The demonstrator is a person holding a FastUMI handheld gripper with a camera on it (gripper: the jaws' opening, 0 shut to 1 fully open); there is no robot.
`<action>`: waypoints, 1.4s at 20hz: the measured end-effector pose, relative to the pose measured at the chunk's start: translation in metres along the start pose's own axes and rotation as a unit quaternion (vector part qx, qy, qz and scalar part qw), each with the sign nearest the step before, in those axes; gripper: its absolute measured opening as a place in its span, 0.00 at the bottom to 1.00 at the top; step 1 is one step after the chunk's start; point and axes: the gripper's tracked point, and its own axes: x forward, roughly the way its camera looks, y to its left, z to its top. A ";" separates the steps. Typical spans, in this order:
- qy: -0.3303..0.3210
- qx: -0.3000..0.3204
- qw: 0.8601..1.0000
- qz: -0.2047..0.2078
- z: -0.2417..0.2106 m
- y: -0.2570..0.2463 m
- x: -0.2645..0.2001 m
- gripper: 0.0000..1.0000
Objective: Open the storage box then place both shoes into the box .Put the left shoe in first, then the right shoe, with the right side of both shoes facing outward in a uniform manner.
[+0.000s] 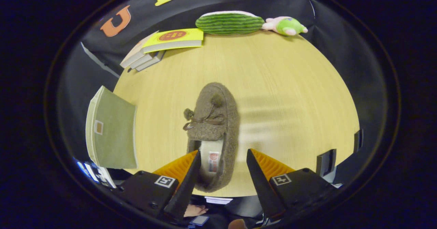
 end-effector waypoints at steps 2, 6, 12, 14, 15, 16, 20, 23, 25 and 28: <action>0.008 0.007 1.000 0.013 0.000 0.000 0.006 0.80; 0.032 0.033 0.998 0.033 -0.004 -0.001 0.018 0.58; 0.035 0.052 0.998 0.022 -0.004 -0.012 0.020 0.29; 0.031 0.059 0.997 0.023 -0.007 -0.010 0.019 0.15; 0.031 0.066 0.997 0.032 -0.009 -0.005 0.019 0.07; 0.033 0.076 0.996 0.042 -0.013 -0.001 0.017 0.06; 0.048 0.135 0.985 0.100 -0.029 0.034 0.003 0.06; 0.036 0.131 0.983 0.126 -0.038 0.068 -0.021 0.06; 0.026 0.118 0.983 0.140 -0.039 0.098 -0.045 0.06; -0.010 0.086 0.983 0.161 -0.032 0.151 -0.089 0.06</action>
